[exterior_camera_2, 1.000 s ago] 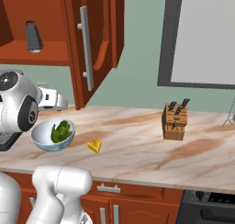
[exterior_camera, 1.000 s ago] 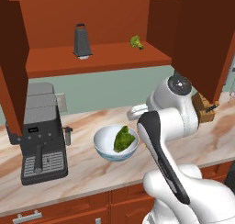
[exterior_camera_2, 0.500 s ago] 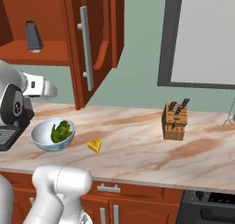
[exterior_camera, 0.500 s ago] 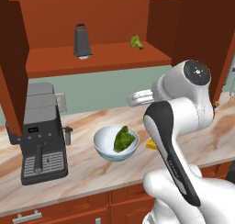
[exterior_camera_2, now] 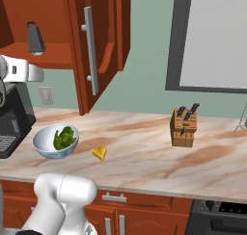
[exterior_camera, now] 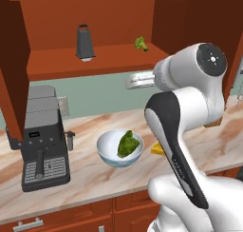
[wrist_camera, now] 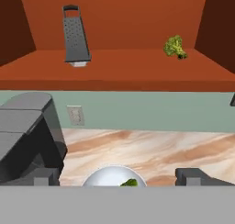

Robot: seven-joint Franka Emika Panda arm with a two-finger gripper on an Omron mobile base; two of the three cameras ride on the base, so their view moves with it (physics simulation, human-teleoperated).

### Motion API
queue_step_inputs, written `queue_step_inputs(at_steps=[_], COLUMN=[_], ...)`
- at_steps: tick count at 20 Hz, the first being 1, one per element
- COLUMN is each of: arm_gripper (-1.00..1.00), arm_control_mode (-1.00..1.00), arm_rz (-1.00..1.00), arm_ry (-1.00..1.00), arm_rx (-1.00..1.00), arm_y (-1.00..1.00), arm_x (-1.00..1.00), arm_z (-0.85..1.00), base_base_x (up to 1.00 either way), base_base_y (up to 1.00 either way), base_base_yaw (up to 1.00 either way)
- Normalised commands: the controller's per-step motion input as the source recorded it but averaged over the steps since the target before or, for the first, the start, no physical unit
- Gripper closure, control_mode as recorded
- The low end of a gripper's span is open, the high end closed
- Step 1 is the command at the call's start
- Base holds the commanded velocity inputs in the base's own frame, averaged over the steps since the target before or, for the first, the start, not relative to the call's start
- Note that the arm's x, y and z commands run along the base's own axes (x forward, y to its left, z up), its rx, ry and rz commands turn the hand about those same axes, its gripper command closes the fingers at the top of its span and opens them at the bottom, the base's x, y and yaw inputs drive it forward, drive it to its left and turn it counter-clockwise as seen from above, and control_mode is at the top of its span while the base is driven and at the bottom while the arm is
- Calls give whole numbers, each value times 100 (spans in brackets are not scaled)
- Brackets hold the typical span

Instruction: Pick the cheese from the fridge and the cheese grater from the cabinet and place them next to the salad bowl.

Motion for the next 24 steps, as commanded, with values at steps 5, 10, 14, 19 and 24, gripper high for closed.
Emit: queue_step_inputs(at_steps=[5,10,14,19,24], arm_gripper=[-100,-100,-100,-100,-100], arm_control_mode=[-100,-100,-100,-100,-100], arm_rz=[0,0,2,5,5], arm_ry=[-11,-21,-12,-3,0], arm_rx=[3,0,3,5,2], arm_y=[27,10,0,5,21], arm_x=[0,0,9,14,17], arm_z=[62,21,4,0,3], base_base_x=[0,0,0,0,0], base_base_y=[0,0,0,0,0], base_base_yaw=[0,0,0,0,0])
